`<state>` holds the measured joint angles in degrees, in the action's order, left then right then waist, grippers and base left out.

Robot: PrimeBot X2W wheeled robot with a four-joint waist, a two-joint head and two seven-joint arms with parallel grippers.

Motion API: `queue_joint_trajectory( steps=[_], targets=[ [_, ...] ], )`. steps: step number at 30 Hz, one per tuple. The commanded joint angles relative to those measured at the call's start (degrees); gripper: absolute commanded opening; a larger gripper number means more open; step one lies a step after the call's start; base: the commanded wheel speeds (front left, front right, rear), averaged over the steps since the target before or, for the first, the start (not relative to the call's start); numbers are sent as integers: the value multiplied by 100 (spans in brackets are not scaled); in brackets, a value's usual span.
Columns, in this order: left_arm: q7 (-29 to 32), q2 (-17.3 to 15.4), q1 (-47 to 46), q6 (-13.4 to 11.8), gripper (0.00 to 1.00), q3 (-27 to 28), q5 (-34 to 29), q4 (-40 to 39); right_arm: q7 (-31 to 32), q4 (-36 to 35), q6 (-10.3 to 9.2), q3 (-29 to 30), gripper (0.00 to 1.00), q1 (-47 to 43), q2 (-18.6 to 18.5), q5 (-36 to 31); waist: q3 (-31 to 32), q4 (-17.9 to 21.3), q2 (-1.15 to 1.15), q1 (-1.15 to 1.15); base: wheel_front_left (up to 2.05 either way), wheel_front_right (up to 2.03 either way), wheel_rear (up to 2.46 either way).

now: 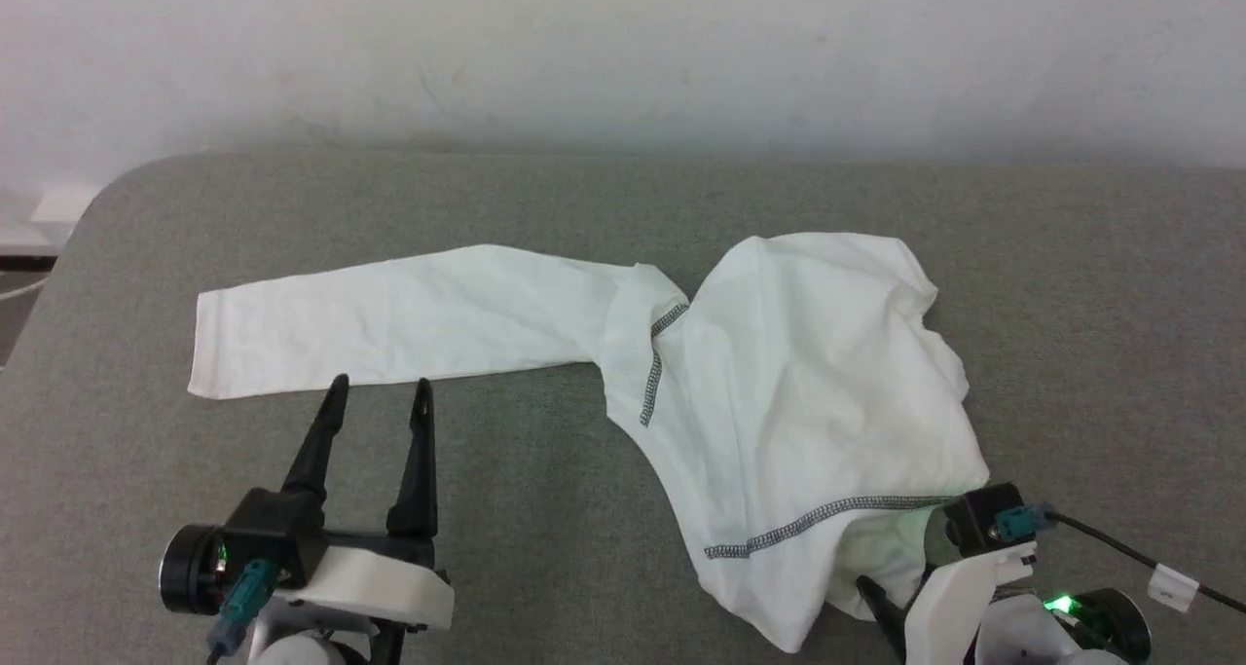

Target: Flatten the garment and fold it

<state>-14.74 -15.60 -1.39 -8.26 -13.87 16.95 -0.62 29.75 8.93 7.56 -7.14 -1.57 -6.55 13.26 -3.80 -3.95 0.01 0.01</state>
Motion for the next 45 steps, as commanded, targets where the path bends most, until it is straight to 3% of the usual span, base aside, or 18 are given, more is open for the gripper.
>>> queue_joint_trajectory(
  steps=[1,4,5,6,7,12,15,24,28,32,33,34,39,45],
  targets=[
    [-25,99,-122,96,100,33,-90,82,152,154,-8,-67,100,153,31,43,-261,-249,-1,-1,0,0,0],
    [-26,232,-173,210,100,106,-167,173,215,389,-8,-236,100,276,63,148,-344,-312,-1,-1,0,0,0],
    [-26,267,-177,249,100,142,-188,210,212,467,-8,-291,93,300,58,159,-354,-317,-1,-1,0,0,0],
    [-26,297,-176,287,100,176,-212,252,183,538,-8,-336,26,324,52,165,-349,-314,-1,-1,0,0,0],
    [-26,322,-159,320,100,210,-236,299,132,605,-8,-379,0,344,47,167,-311,-290,-1,-1,0,0,0],
    [-26,433,36,435,100,377,-346,448,-101,695,-8,-563,0,350,-160,118,33,18,-1,-1,0,0,0],
    [-26,517,124,508,100,431,-401,480,-75,451,-8,-559,0,297,-488,92,199,235,-1,-1,0,0,0],
    [-26,799,79,760,100,461,-595,575,649,-543,-8,319,0,280,-2217,-62,342,603,-1,-1,0,0,0],
    [-26,893,24,874,100,472,-644,674,692,-332,-8,698,0,381,-2702,-84,273,616,-1,-1,0,0,0],
    [-26,951,-72,963,100,440,-692,772,462,78,-8,677,0,449,-2838,-156,182,567,-1,-1,0,0,0],
    [-26,970,-101,989,100,429,-704,806,303,210,-8,650,13,500,-2788,-148,165,555,-1,-1,0,0,0],
    [-26,988,-124,1015,100,421,-710,848,118,350,-8,632,100,561,-2712,-134,149,549,-1,-1,0,0,0],
    [-26,1053,-179,1133,100,387,-694,1074,-786,664,-8,443,100,852,-2282,-276,111,638,-1,-1,0,0,0],
    [75,1089,-258,1320,100,174,-578,1529,-1667,123,-8,505,100,901,-1723,-562,139,919,-1,-1,0,0,0]
  ],
)
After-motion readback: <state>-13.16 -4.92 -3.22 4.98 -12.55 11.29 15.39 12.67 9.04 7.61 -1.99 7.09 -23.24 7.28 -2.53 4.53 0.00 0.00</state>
